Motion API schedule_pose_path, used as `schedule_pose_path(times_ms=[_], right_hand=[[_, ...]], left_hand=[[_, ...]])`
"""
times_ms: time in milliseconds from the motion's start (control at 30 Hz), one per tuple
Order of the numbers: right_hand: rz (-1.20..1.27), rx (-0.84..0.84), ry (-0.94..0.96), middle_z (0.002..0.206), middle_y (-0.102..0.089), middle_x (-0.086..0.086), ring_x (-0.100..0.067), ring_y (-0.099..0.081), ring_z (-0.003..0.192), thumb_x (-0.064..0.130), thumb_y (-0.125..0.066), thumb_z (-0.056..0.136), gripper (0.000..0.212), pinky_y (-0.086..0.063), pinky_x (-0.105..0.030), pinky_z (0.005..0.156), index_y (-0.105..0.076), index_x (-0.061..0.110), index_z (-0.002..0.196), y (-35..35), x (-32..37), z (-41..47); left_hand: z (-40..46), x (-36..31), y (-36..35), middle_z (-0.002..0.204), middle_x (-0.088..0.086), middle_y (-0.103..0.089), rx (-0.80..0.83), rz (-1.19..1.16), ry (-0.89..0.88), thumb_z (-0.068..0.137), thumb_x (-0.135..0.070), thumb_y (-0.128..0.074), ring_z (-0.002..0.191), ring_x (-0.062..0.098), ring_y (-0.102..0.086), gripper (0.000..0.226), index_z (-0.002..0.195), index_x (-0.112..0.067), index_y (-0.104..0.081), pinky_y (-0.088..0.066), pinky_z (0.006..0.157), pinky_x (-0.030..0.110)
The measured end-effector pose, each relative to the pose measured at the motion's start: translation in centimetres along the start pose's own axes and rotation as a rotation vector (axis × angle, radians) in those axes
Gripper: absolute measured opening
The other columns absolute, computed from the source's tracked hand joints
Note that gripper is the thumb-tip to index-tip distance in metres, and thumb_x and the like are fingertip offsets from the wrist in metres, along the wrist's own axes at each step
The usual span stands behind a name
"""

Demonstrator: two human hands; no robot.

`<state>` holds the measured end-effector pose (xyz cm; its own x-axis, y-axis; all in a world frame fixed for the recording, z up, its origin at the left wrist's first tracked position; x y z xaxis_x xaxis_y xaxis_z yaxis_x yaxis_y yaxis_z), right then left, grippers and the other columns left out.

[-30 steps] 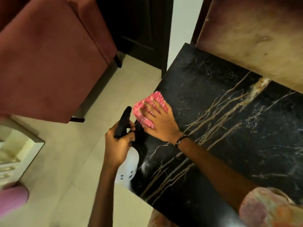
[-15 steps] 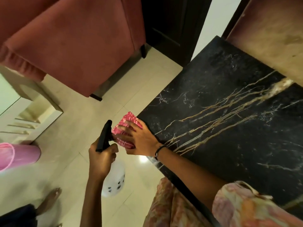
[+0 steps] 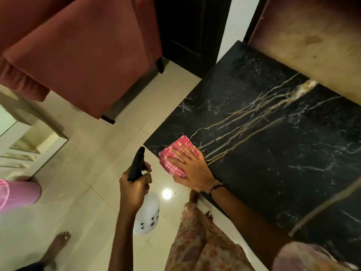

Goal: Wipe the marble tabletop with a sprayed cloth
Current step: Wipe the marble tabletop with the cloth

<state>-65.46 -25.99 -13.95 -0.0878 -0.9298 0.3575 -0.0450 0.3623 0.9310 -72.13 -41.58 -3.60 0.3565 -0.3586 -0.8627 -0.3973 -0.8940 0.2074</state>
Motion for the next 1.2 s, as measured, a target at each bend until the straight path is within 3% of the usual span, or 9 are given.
schedule_pose_path(times_ms=[133,233,367,467,667,833,933,1033,1200], right_hand=[[0.046,-0.004,-0.177,0.154,-0.034,-0.001,-0.028,-0.022,0.144,0.056,-0.054,0.086,0.065,-0.016,-0.057,0.115,-0.038,0.03,0.143,1.1,0.6,5.7],[-0.025,0.032,-0.094,0.156,-0.029,-0.001,-0.028,-0.018,0.145,0.058,-0.056,0.084,0.07,-0.01,-0.058,0.116,-0.034,0.031,0.145,1.1,1.0,6.2],[-0.058,0.047,0.077,0.151,-0.038,0.0,-0.025,-0.024,0.144,0.058,-0.054,0.084,0.062,-0.011,-0.057,0.117,-0.044,0.03,0.138,0.4,-0.4,-0.5],[-0.079,0.064,0.054,0.157,-0.027,0.005,-0.019,-0.013,0.147,0.059,-0.04,0.089,0.062,-0.006,-0.053,0.118,-0.029,0.035,0.146,0.9,-3.3,-7.1],[-0.131,0.012,-0.349,0.152,-0.037,-0.006,-0.03,-0.024,0.143,0.059,-0.042,0.084,0.069,-0.017,-0.06,0.113,-0.024,0.034,0.146,5.1,-14.3,-16.0],[-0.02,-0.104,-0.616,0.156,-0.03,-0.006,-0.031,-0.015,0.146,0.055,-0.053,0.086,0.069,-0.017,-0.064,0.111,-0.035,0.026,0.146,7.5,-16.2,-9.6],[0.025,-0.108,-0.514,0.155,-0.03,-0.005,-0.031,-0.019,0.145,0.053,-0.055,0.087,0.068,-0.011,-0.067,0.112,-0.034,0.026,0.147,7.2,-12.9,-4.2],[-0.013,-0.039,-0.349,0.155,-0.032,-0.003,-0.029,-0.02,0.145,0.056,-0.053,0.085,0.068,-0.006,-0.063,0.115,-0.035,0.03,0.145,4.7,-8.0,-2.5],[-0.048,-0.006,-0.12,0.145,-0.045,0.007,-0.023,-0.032,0.139,0.061,-0.046,0.087,0.055,-0.003,-0.055,0.117,-0.042,0.037,0.137,1.5,-2.8,-9.7]], left_hand=[[0.5,-0.5,-0.8,0.076,0.008,-0.056,0.045,0.075,-0.019,0.067,0.017,-0.049,0.044,0.018,-0.034,0.029,0.082,-0.005,-0.059,-0.03,0.039,0.025],[1.7,-1.5,-1.8,0.069,0.013,-0.048,0.091,0.142,-0.022,0.066,0.015,-0.05,0.05,0.022,-0.032,0.027,0.078,-0.007,-0.059,-0.028,0.043,0.027],[3.3,-2.8,-3.3,0.057,0.009,-0.041,0.126,0.147,-0.006,0.069,0.015,-0.051,0.044,0.019,-0.033,0.048,0.065,-0.032,-0.06,-0.029,0.044,0.026],[4.2,-3.4,-5.4,0.061,0.007,-0.051,0.211,0.14,-0.013,0.076,0.016,-0.05,0.04,0.007,-0.039,0.04,0.072,-0.021,-0.064,-0.03,0.039,0.021],[4.5,-4.4,-10.1,0.067,0.004,-0.058,0.346,0.185,-0.042,0.081,0.011,-0.053,0.043,0.003,-0.049,0.031,0.081,-0.018,-0.065,-0.039,0.044,0.018],[4.3,-4.9,-12.8,0.069,0.002,-0.059,0.42,0.204,-0.066,0.083,0.01,-0.052,0.055,0.01,-0.049,0.031,0.083,-0.018,-0.065,-0.041,0.05,0.016],[4.4,-5.2,-13.6,0.068,0.002,-0.06,0.438,0.226,-0.1,0.082,0.009,-0.053,0.051,0.007,-0.05,0.031,0.082,-0.02,-0.066,-0.042,0.048,0.015],[4.5,-5.1,-13.9,0.052,-0.005,-0.058,0.435,0.25,-0.132,0.08,0.007,-0.056,0.04,0.003,-0.046,0.028,0.078,-0.018,-0.067,-0.039,0.04,0.014],[4.4,-5.0,-15.1,0.057,-0.002,-0.058,0.471,0.271,-0.135,0.082,0.008,-0.056,0.041,0.001,-0.05,0.029,0.079,-0.02,-0.066,-0.04,0.04,0.013]])
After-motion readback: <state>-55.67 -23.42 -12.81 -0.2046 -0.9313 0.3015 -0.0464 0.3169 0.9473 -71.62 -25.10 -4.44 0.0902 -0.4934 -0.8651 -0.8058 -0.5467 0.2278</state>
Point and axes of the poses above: each hand's wrist, its own z-axis towards the middle knuckle, its own y-axis out of the back of the hand, x = y × z, the point moved 7 cm from there along z, towards the middle knuckle
